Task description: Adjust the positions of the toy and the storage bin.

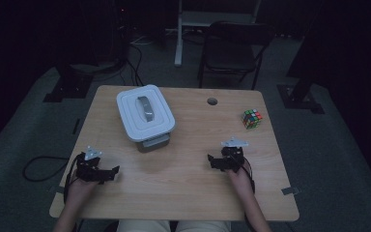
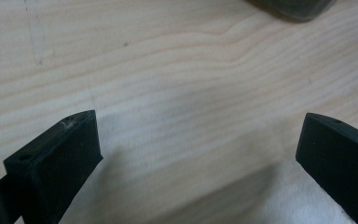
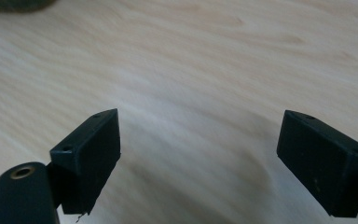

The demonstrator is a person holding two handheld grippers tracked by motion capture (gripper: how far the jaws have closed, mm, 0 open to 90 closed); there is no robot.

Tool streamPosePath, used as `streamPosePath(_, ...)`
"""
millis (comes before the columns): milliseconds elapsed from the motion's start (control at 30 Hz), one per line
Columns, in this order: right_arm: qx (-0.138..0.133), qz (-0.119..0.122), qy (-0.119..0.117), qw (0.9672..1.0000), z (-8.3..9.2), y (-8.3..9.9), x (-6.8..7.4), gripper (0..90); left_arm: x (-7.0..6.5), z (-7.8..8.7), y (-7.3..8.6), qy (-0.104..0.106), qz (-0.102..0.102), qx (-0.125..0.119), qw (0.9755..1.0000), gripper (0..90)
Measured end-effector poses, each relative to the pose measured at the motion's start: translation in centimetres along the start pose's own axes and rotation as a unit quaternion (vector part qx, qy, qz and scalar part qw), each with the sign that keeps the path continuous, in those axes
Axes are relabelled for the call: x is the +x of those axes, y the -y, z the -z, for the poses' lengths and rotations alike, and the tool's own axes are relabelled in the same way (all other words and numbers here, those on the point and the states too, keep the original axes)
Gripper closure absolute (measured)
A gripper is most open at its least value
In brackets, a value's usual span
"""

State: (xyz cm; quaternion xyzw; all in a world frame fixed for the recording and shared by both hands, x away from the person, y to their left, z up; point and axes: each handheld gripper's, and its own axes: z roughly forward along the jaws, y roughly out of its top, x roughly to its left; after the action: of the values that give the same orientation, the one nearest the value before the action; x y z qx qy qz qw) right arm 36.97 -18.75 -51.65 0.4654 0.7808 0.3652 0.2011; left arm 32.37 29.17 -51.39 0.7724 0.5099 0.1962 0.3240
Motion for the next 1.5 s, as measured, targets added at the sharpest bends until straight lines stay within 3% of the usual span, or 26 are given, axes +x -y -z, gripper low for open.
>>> streamPosePath(267, -0.005, 0.005, -0.012, 0.9999, -2.7, -2.3, 1.3, 18.0, 0.6, -1.3, -1.7, -0.007, 0.013, -0.014, 0.9998, 0.6)
streamPosePath(500, -0.009, 0.004, -0.021, 0.9997, -4.8, -4.6, 2.2, 17.8, 1.1, -2.9, -2.9, -0.011, 0.01, -0.006, 0.9999, 0.6)
streamPosePath(600, -0.01, -0.003, -0.036, 0.9993, -5.9, -5.5, 2.6, 17.8, 1.4, -3.3, -3.5, -0.013, 0.007, -0.008, 0.9999, 0.6)
streamPosePath(767, -0.01, -0.008, -0.048, 0.9987, -7.6, -7.5, 3.2, 17.8, 1.8, -3.9, -4.3, -0.018, 0.026, -0.017, 0.9994, 0.6)
streamPosePath(867, -0.01, -0.006, -0.054, 0.9984, -8.5, -8.5, 3.5, 16.3, 1.8, -4.3, -4.7, -0.024, 0.02, -0.016, 0.9994, 0.6)
streamPosePath(1000, -0.004, -0.009, -0.06, 0.9981, -9.4, -9.2, 3.7, 16.2, 2.3, -4.8, -5.2, -0.021, 0.038, -0.017, 0.9989, 0.6)
streamPosePath(1100, -0.001, -0.007, -0.074, 0.9972, -10.3, -10.2, 4.0, 16.2, 2.7, -5.4, -5.9, -0.038, 0.043, -0.013, 0.9983, 0.6)
streamPosePath(1167, -0.002, -0.005, -0.068, 0.9977, -10.6, -10.7, 4.1, 16.2, 2.9, -5.6, -6.1, -0.032, 0.057, -0.018, 0.9977, 0.6)
streamPosePath(1267, -0.011, -0.015, -0.073, 0.9972, -10.8, -11.2, 4.0, 16.2, 3.0, -5.9, -6.3, -0.033, 0.061, -0.021, 0.9974, 0.6)
streamPosePath(1300, -0.017, -0.02, -0.083, 0.9962, -11.1, -11.6, 3.9, 16.2, 3.3, -6.2, -6.7, -0.023, 0.067, -0.024, 0.9972, 0.6)
streamPosePath(1333, -0.014, -0.02, -0.088, 0.9958, -11.3, -11.8, 4.0, 15.9, 3.4, -6.4, -6.9, -0.025, 0.069, -0.027, 0.9969, 0.6)
streamPosePath(1500, -0.009, -0.002, -0.075, 0.9971, -12.1, -13.0, 4.3, 15.8, 3.7, -7.2, -7.9, -0.03, 0.067, -0.025, 0.997, 0.6)
